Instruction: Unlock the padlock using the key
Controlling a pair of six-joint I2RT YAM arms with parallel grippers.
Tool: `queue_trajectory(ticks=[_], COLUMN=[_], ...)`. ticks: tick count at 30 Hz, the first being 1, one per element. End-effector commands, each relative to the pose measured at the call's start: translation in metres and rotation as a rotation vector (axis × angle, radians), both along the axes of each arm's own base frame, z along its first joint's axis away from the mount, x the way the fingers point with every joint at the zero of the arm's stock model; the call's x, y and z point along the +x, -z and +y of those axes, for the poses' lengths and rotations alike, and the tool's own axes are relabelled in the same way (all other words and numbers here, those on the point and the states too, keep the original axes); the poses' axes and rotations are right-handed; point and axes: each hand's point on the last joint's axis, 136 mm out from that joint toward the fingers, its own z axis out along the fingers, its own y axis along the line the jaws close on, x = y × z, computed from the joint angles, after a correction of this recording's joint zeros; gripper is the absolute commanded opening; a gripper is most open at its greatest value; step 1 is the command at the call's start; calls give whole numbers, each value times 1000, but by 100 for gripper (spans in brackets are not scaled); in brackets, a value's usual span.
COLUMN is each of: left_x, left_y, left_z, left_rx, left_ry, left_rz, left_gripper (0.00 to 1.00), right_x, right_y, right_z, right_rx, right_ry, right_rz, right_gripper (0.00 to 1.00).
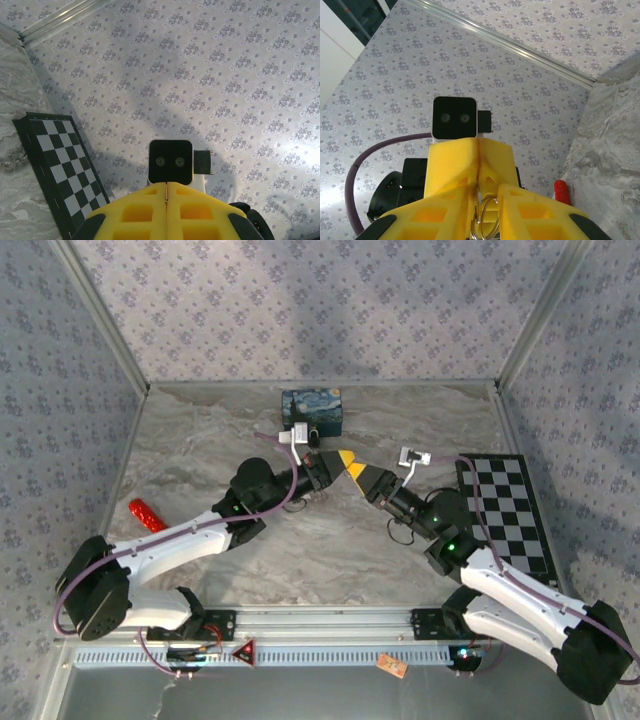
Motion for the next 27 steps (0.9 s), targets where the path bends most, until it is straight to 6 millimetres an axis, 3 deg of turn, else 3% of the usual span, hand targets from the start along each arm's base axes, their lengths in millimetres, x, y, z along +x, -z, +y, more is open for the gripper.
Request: queue_trajectory(ticks=[1, 12, 18, 22, 24, 27], left_x=[-6, -7, -5, -2, 1, 10], left_y=[-15, -4, 3, 8, 9, 7], left_z=[-4, -8, -6, -1, 5, 23], left_rx=[-30, 21, 44, 66, 76, 100], left_ry=[24, 23, 3, -26, -49, -102], left_rz=[-49, -58, -68, -74, -77, -85], left_gripper=[4, 4, 8, 23, 38, 53], right_x=[-6, -2, 1, 4, 7, 8], right_y=[-24, -21, -15, -7, 0, 11], right_z=[-2, -4, -6, -8, -10, -11], right_rx=[22, 14, -12, -42, -73, -130], right_ry=[-9, -1, 13, 30, 39, 47], right_rz=[-71, -54, -32, -11, 9, 26], right_gripper=[24, 13, 0, 0, 0, 0])
